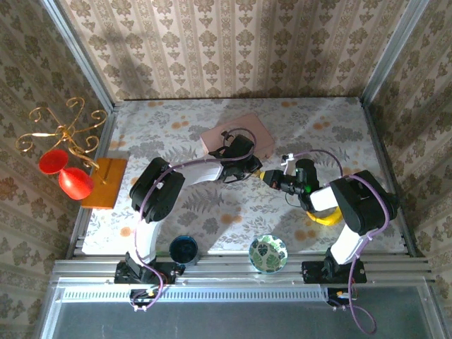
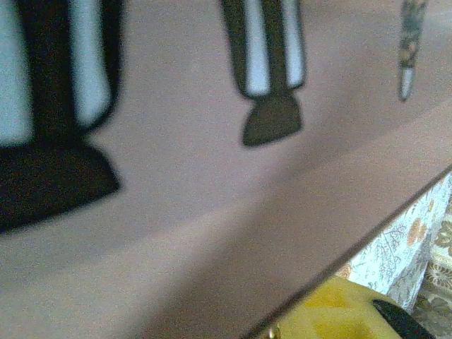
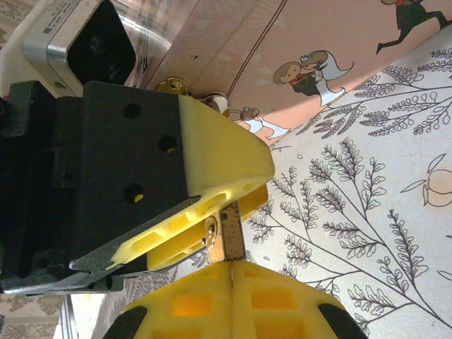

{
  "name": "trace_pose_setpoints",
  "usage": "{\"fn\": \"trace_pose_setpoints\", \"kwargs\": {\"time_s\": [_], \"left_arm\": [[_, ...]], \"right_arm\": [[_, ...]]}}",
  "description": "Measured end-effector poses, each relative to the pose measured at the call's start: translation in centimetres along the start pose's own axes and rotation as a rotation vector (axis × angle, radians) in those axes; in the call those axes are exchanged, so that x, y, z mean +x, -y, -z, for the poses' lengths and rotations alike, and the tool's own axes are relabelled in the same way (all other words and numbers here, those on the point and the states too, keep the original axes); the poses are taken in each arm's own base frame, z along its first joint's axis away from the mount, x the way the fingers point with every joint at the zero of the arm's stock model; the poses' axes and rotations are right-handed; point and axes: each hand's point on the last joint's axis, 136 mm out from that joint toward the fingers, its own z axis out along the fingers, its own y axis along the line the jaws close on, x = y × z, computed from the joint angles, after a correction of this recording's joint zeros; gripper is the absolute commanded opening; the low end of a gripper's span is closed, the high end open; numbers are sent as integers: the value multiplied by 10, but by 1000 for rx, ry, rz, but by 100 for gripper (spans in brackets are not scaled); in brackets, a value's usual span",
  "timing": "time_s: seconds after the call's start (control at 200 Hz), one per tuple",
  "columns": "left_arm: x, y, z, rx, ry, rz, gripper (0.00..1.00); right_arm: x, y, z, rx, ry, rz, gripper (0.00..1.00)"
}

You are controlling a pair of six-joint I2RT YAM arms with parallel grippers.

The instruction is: Unlock the padlock with the key

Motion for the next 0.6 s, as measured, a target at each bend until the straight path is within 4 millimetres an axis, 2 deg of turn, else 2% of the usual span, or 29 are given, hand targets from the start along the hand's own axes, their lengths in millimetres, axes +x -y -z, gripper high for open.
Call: {"fn": "trace_pose_setpoints", "kwargs": {"time_s": [0.51, 0.6], "left_arm": [[-4, -1, 0, -7, 21, 0, 0], [-4, -2, -1, -1, 25, 1, 0]], "right_arm": [[-1, 0, -4, 29, 17, 0, 0], [-1, 1, -3, 47, 14, 3, 10]]}}
